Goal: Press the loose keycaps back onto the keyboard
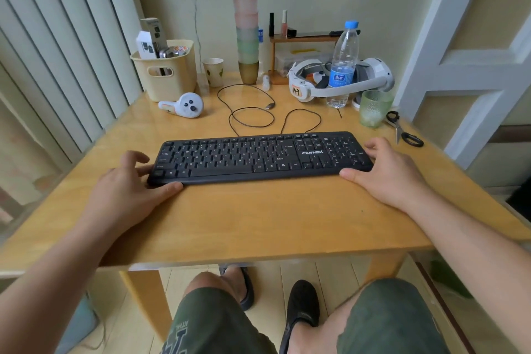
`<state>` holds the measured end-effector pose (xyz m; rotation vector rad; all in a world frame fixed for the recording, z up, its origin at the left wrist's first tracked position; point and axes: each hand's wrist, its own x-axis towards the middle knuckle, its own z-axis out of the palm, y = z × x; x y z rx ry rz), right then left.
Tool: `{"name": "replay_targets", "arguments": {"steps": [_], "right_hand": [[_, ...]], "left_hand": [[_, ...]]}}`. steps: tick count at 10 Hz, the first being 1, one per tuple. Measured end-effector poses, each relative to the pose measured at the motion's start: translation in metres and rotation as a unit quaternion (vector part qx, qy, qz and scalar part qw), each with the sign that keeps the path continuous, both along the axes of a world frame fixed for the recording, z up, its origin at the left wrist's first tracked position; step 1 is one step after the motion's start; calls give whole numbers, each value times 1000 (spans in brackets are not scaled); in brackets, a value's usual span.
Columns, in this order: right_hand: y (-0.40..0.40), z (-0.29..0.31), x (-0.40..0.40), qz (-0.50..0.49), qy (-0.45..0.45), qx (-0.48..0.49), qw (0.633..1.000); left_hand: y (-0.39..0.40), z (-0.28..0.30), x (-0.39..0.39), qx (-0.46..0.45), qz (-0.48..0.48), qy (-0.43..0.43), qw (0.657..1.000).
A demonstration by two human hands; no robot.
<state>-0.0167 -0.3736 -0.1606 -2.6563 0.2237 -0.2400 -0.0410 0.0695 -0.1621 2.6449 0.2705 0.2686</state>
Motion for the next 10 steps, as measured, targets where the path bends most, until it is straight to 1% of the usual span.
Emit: {"name": "replay_targets", "arguments": {"steps": [1, 3, 4, 5, 7, 8, 9, 10], "right_hand": [[4, -1, 9, 2, 10, -23, 1000], [0, -8, 12, 21, 8, -64, 998], [-6, -9, 17, 23, 59, -97, 993], [-10, -6, 18, 12, 123, -148, 981], [-4, -1, 9, 8, 137, -160, 978], [-3, -2, 6, 3, 144, -155, 977], [3, 5, -3, -18, 154, -149, 977], [2, -4, -26, -3, 150, -160, 976]], "left_hand": [[-2, 1, 1, 30, 3, 10, 999], [-6, -3, -2, 59, -12, 0, 998], [1, -7, 3, 84, -7, 22, 996], [8, -9, 11, 128, -2, 74, 989], [4, -4, 16, 155, -13, 113, 981], [0, -5, 11, 153, -6, 113, 982], [-7, 0, -1, 131, 18, 103, 986], [-20, -9, -35, 149, -2, 74, 986]]}}
